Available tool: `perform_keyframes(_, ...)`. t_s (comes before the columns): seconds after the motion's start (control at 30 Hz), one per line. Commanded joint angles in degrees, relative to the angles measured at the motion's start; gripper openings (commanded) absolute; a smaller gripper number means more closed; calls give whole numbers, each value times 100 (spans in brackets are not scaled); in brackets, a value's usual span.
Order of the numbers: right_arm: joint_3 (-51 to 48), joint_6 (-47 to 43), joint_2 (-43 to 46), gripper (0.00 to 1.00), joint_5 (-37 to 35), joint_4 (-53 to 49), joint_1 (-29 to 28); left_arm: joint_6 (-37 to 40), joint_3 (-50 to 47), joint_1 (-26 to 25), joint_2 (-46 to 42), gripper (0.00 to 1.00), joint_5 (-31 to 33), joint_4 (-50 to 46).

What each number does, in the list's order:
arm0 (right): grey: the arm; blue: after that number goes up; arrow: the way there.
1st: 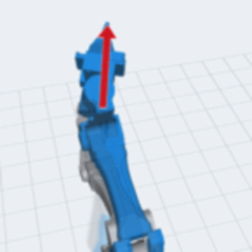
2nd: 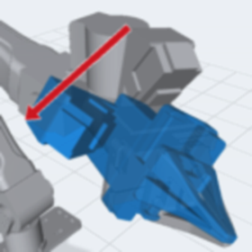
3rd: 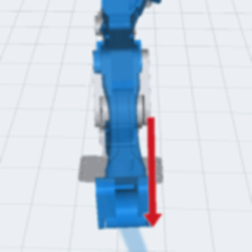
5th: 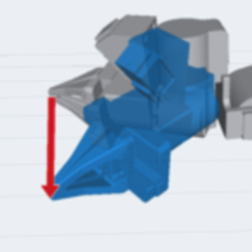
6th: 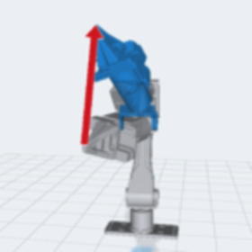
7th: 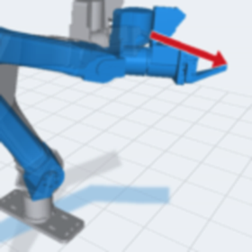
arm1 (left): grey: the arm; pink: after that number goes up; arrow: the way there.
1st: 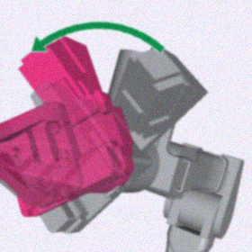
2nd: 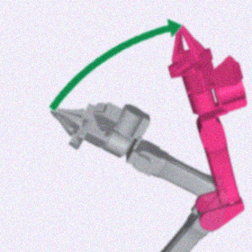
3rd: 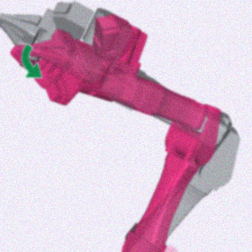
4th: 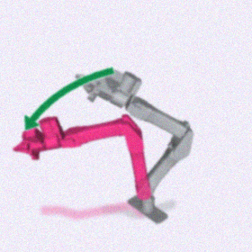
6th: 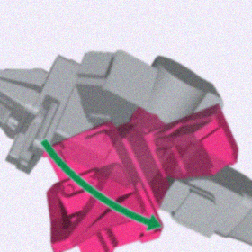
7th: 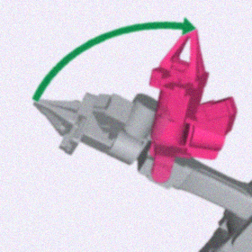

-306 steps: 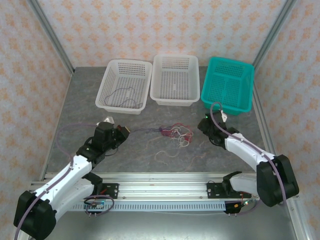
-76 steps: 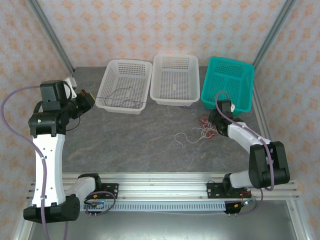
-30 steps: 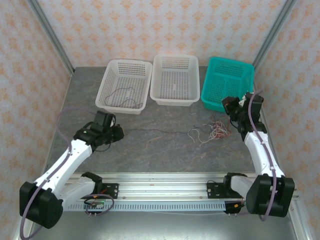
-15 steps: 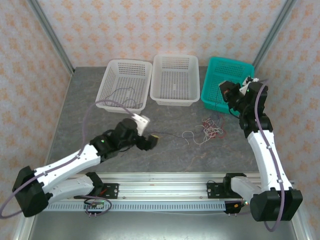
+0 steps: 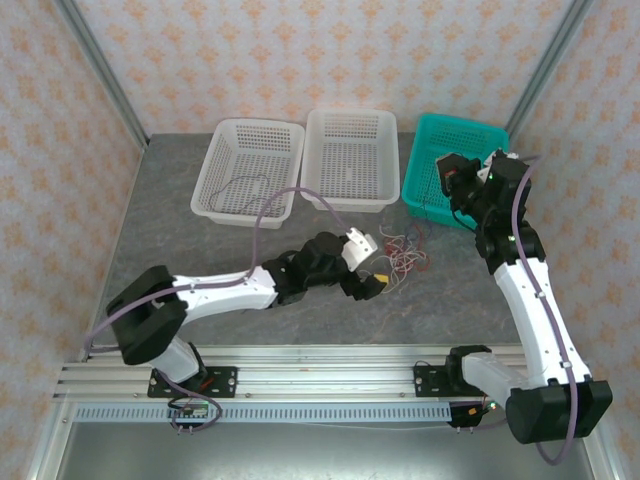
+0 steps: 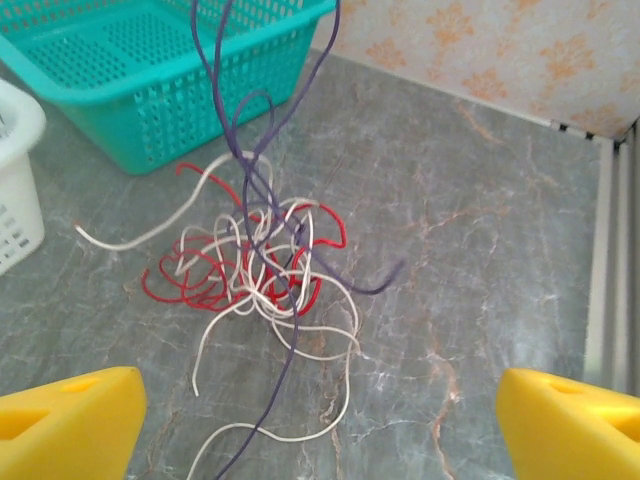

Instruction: Untangle the cables

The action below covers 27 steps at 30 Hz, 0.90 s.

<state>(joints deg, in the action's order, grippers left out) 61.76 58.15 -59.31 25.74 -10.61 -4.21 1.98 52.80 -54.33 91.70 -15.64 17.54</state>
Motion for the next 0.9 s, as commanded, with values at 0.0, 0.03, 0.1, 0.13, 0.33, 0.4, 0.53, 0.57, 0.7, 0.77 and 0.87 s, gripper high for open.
perform_keyframes(0.0,133,151,-19,0,-152,239,-27,-167,1,52,430,91,74,654)
perform_keyframes(0.03,128,153,-20,0,-156,238,-29,-250,-25,59,567,91,67,803)
perform_keyframes(0.1,128,153,-27,0,-153,242,-30,-329,12,61,810,91,99,963)
perform_keyframes(0.13,118,152,-28,0,-154,241,-28,-328,76,62,963,91,112,992)
perform_keyframes(0.33,77,231,-3,0,-132,219,-28,-295,712,62,1930,88,125,1088)
perform_keyframes(0.4,65,224,37,0,-150,166,-28,-268,889,88,2153,80,127,1091)
perform_keyframes(0.53,47,144,112,0,-403,-173,-28,-378,1100,192,2252,28,-160,1014)
perform_keyframes(0.57,37,92,121,0,-491,-261,-29,-380,1101,211,2197,13,-206,964)
perform_keyframes(0.7,-55,-382,103,0,-985,-654,-27,-531,852,323,1525,0,-358,754)
perform_keyframes(0.77,-150,-661,45,0,-1212,-788,-28,-668,723,405,1042,0,-438,538)
perform_keyframes(0.87,-387,-1087,-160,0,-1442,-822,-28,-912,631,525,205,0,-552,61)
